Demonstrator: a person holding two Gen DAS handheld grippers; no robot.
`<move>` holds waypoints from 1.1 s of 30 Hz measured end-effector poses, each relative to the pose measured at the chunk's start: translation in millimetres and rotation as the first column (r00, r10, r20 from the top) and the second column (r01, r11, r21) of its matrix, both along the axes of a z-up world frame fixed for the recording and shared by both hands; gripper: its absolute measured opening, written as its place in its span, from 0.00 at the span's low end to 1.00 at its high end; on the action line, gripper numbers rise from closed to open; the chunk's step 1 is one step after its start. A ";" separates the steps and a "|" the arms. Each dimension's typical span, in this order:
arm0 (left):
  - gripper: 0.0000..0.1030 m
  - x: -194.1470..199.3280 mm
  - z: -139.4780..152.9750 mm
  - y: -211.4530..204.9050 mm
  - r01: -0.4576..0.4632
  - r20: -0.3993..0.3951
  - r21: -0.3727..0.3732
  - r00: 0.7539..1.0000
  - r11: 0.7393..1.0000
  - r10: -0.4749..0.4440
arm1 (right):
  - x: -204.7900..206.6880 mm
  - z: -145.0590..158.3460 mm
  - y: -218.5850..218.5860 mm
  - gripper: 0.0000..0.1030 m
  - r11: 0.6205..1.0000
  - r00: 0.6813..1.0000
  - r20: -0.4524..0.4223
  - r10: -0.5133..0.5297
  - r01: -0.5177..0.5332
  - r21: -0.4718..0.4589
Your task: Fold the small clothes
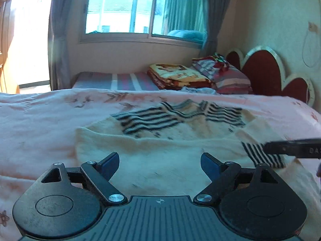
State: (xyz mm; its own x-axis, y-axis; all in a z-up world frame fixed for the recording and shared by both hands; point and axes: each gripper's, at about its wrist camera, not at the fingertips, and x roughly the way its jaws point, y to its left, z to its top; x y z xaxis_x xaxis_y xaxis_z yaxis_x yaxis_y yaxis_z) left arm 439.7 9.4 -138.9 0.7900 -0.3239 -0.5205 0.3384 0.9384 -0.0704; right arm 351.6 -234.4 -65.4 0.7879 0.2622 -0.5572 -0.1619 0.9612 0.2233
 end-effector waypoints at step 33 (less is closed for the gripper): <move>0.85 -69.5 -12.4 100.7 -0.310 -0.091 -0.103 0.949 0.945 0.301 | -9.9 -20.1 136.2 0.33 0.951 0.953 -0.012 0.303 -0.303 -0.059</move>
State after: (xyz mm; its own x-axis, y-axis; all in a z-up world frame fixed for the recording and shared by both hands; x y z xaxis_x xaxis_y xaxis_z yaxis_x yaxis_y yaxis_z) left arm 370.2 110.1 -151.3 0.8216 -0.1341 -0.5540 0.0267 0.9799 -0.1975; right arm 341.7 -98.2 -85.5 0.6750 0.4552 -0.5807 -0.4475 0.8783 0.1684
